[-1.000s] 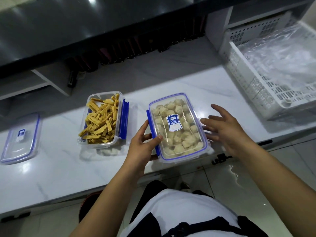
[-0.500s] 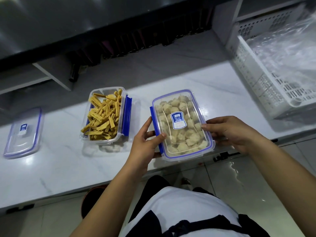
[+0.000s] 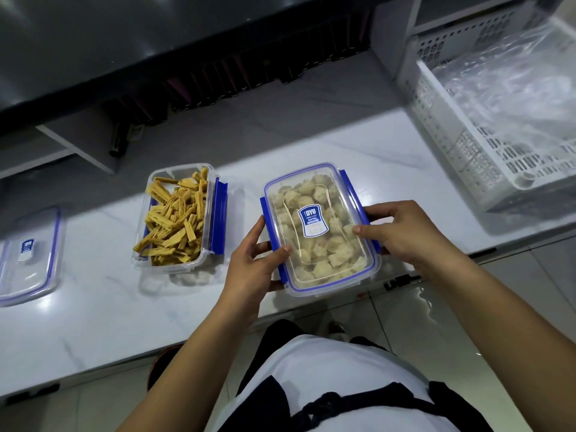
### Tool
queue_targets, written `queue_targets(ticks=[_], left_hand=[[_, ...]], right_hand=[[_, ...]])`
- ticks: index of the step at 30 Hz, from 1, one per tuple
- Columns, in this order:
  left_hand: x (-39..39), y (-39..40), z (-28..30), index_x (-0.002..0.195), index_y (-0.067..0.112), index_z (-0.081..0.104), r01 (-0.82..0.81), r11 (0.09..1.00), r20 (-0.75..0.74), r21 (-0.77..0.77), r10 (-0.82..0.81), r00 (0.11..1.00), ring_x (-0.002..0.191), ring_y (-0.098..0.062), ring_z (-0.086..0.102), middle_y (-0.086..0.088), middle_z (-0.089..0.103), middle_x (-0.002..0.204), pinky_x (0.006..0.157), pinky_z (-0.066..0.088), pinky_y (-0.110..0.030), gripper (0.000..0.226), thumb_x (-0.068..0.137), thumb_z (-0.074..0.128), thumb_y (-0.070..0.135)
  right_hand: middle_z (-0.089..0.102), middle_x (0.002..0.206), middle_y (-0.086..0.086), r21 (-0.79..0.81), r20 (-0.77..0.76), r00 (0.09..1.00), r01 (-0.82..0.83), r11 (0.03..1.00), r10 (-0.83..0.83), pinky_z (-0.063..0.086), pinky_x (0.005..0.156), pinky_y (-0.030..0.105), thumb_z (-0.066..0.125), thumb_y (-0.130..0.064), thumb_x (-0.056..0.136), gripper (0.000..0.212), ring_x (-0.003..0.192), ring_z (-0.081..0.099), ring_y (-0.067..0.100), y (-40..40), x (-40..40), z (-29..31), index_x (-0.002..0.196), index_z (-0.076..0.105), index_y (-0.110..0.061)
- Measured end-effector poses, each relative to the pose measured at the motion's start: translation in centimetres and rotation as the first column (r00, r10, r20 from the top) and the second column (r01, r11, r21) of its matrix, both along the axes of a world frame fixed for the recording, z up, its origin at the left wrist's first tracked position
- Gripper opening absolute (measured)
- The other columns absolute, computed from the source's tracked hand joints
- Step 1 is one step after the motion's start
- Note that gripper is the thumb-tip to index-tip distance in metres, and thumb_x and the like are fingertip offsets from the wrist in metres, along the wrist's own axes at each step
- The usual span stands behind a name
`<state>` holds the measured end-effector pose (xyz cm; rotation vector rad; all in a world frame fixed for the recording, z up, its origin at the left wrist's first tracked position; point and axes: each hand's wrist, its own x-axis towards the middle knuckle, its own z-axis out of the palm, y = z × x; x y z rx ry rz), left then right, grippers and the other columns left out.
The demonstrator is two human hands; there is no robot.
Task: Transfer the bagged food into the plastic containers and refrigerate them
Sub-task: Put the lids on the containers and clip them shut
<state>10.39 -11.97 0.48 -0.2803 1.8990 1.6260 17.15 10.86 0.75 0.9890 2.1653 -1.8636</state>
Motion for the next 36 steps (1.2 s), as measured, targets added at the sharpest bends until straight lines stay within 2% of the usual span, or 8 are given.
queue_targets(ticks=[8,14,20,24,28,31,33,36], left_hand=[[-3.0,2.9,0.5,0.152,0.039,0.037,0.043,0.999,-0.049,-0.021,-0.044,0.998,0.096,-0.016,0.072,-0.004,0.07,0.113,0.07,0.063,-0.044,0.069,0.095,0.065,0.012],[-5.9,5.5,0.7,0.152,0.036,0.037,0.123,0.992,-0.05,0.0,-0.123,0.991,0.093,-0.018,0.073,-0.006,0.07,0.114,0.061,0.062,-0.039,0.067,0.096,0.065,0.011],[-6.5,4.2,1.4,0.153,0.035,0.031,0.29,0.957,-0.054,-0.01,-0.29,0.955,0.115,-0.027,0.065,-0.007,0.059,0.133,0.09,0.059,-0.049,0.07,0.096,0.066,0.016],[-4.4,-2.3,5.2,0.151,0.049,0.027,0.554,0.829,-0.229,-0.077,-0.556,0.799,0.145,-0.012,0.033,0.013,0.034,0.158,0.104,0.039,-0.032,0.075,0.092,0.07,0.033],[-3.8,-14.1,9.6,0.147,0.033,0.047,0.743,0.658,-0.264,0.122,-0.7,0.663,0.139,-0.009,0.046,0.012,0.053,0.147,0.115,0.039,-0.035,0.056,0.095,0.066,0.021],[-6.1,-23.2,10.3,0.14,0.028,0.057,0.578,0.806,-0.267,0.127,-0.534,0.802,0.134,-0.018,0.053,0.0,0.062,0.14,0.113,0.042,-0.041,0.05,0.093,0.067,0.016],[-8.3,-28.7,8.8,0.133,0.035,0.062,0.211,0.977,-0.289,-0.02,-0.207,0.934,0.131,-0.011,0.055,0.005,0.064,0.136,0.114,0.039,-0.042,0.046,0.091,0.071,0.021],[-12.4,-36.0,4.4,0.146,0.036,0.046,-0.265,0.822,-0.402,-0.504,0.048,0.914,0.144,-0.018,0.036,0.001,0.042,0.155,0.115,0.034,-0.042,0.066,0.087,0.074,0.044]], right_hand=[[0.07,0.122,0.001,0.296,0.053,0.997,-0.061,0.953,0.047,0.058,0.085,0.04,0.073,-0.037,0.069,0.055,0.101,0.068,0.02,2.0,-4.0,0.4,0.123,0.07,-0.027],[0.05,0.143,0.007,0.532,0.037,0.999,-0.013,0.846,-0.008,0.042,0.103,0.046,0.066,-0.033,0.09,0.045,0.139,0.031,0.03,3.0,-4.8,0.3,0.135,0.061,-0.028],[0.031,0.156,0.011,0.662,0.156,0.988,-0.098,0.743,-0.008,0.031,0.109,0.054,0.053,-0.038,0.097,0.051,0.145,0.017,0.033,1.5,-4.6,0.5,0.146,0.045,-0.029],[0.029,0.157,0.012,0.738,-0.01,0.999,-0.013,0.675,0.03,0.029,0.11,0.052,0.063,-0.038,0.091,0.064,0.145,0.017,0.032,-2.9,-4.4,1.7,0.148,0.04,-0.024],[0.015,0.165,0.005,0.78,-0.054,0.963,-0.123,0.614,0.263,0.015,0.12,0.049,0.061,-0.056,0.089,0.078,0.152,0.004,0.029,-12.7,-5.8,3.5,0.154,0.027,-0.03],[0.007,0.166,0.001,0.78,-0.073,0.862,-0.264,0.567,0.502,0.006,0.121,0.046,0.05,-0.066,0.089,0.078,0.153,-0.006,0.023,-21.2,-7.7,4.9,0.155,0.022,-0.035],[0.01,0.166,0.001,0.808,-0.095,0.776,-0.306,0.504,0.624,0.007,0.122,0.048,0.042,-0.069,0.087,0.075,0.153,-0.005,0.024,-26.5,-9.0,5.3,0.153,0.027,-0.037],[0.007,0.167,0.001,0.815,-0.038,0.662,-0.414,0.406,0.749,0.002,0.122,0.05,0.041,-0.064,0.089,0.071,0.153,-0.009,0.024,-33.5,-10.8,4.2,0.153,0.028,-0.036]])
